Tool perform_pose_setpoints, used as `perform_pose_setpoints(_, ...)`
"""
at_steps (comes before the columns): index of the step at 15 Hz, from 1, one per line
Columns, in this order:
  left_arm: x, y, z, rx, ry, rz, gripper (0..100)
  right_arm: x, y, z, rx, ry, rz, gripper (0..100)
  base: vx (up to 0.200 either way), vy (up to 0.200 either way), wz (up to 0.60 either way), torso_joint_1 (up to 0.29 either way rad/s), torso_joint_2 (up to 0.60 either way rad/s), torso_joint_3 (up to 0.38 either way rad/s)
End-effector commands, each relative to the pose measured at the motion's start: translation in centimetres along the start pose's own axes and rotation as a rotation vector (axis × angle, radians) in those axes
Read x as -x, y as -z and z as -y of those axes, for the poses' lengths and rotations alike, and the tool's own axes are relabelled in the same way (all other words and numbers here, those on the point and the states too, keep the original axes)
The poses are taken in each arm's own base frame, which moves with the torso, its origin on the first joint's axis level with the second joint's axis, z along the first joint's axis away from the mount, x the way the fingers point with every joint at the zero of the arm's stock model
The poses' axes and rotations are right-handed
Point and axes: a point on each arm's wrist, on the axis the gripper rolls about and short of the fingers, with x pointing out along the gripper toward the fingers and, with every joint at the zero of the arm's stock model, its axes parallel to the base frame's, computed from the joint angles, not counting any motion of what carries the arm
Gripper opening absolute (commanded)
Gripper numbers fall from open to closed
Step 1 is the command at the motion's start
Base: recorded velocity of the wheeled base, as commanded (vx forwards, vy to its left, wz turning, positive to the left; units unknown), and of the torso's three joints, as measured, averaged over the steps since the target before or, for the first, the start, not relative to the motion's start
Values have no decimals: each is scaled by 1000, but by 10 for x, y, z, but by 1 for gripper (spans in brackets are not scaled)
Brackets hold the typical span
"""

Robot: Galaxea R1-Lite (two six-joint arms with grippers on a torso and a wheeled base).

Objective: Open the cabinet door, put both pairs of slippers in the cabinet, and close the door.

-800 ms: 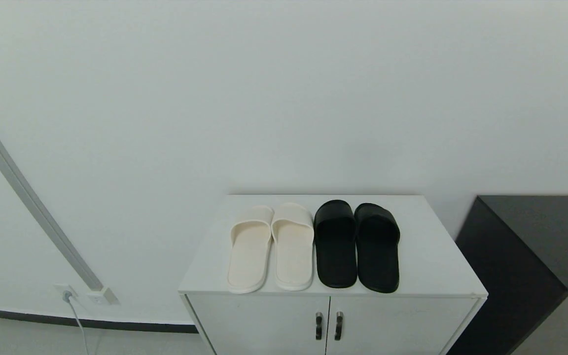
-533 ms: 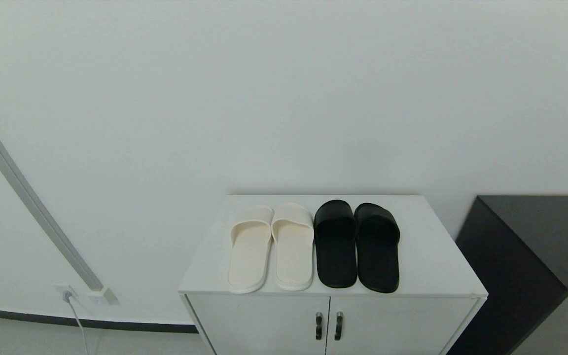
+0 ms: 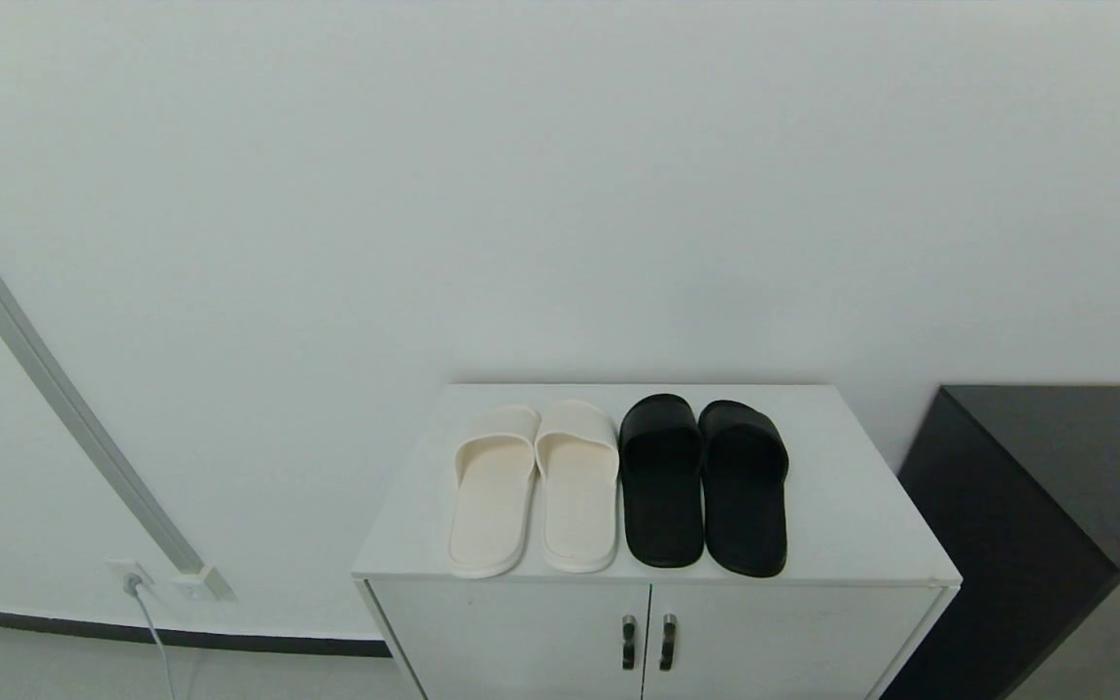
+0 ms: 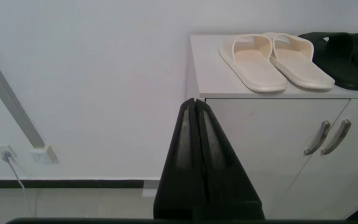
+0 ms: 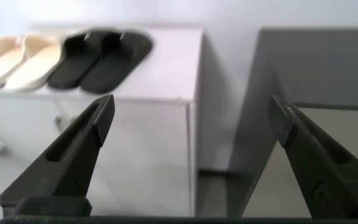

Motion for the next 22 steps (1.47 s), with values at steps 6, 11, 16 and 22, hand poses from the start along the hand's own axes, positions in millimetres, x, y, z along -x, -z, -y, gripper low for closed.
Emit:
perform_pose_setpoints(6,0,0,0,2,0,-1,0,-120,-43,-16,-52,-216,-293,100,0,0,0,0,0,0)
perform_pose_setpoints(11,0,0,0,0,0,-1,0,-178,-50,-76,-39,-273,-310,100,0,0,0,0,0,0)
perform_pose_setpoints(16,0,0,0,0,0,-3,0,-205,-47,-144,-47,-242,-296,100,0,0,0,0,0,0)
perform_pose_setpoints(22,0,0,0,0,2,-3,0,-241,-26,-186,-34,-46,-289,100,0,0,0,0,0,0)
